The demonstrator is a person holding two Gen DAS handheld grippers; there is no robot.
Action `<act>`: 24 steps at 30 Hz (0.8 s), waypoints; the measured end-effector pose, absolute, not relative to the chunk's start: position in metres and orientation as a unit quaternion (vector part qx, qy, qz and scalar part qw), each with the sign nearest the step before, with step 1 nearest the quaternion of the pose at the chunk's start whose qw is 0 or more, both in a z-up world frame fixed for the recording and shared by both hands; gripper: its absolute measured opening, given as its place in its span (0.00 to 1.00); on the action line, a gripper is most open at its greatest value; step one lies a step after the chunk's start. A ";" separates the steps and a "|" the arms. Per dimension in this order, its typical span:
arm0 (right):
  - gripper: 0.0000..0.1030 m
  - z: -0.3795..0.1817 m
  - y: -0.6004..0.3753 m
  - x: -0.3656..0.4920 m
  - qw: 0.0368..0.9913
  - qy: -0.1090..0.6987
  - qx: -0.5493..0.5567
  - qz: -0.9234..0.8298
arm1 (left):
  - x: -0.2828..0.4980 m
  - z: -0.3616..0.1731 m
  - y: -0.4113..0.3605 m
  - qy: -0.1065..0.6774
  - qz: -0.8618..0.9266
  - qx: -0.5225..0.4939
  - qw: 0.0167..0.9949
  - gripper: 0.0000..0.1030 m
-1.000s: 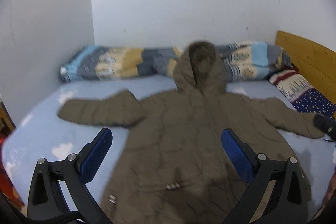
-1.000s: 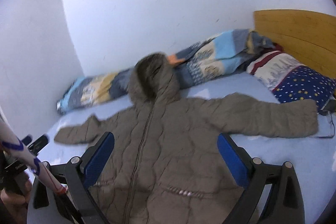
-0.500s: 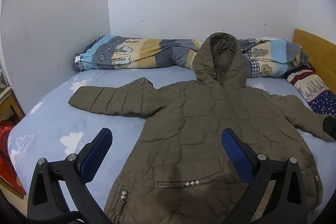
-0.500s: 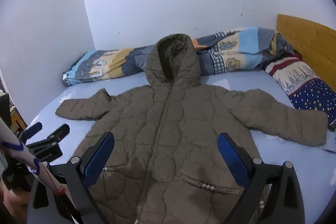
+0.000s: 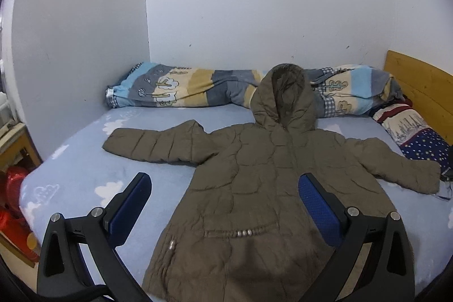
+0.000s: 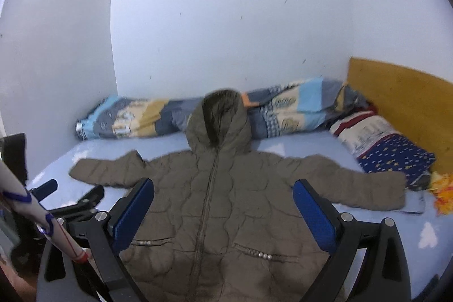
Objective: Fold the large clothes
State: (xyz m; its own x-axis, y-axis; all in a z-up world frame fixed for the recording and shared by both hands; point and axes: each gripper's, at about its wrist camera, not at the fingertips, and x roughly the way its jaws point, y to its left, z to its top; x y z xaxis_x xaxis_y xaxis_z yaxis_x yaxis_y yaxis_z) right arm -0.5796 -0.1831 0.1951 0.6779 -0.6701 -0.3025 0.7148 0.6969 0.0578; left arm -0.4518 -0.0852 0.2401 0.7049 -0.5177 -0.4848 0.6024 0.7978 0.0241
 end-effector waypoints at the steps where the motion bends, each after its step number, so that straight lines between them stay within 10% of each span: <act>1: 0.99 0.200 -0.171 -0.590 0.912 0.124 0.083 -0.383 | -0.462 0.242 -0.080 0.235 -0.308 0.092 0.917 1.00; 24: 0.99 0.214 -0.112 -0.639 0.909 0.114 0.089 -0.390 | -0.515 0.267 -0.064 0.241 -0.347 0.090 0.902 1.00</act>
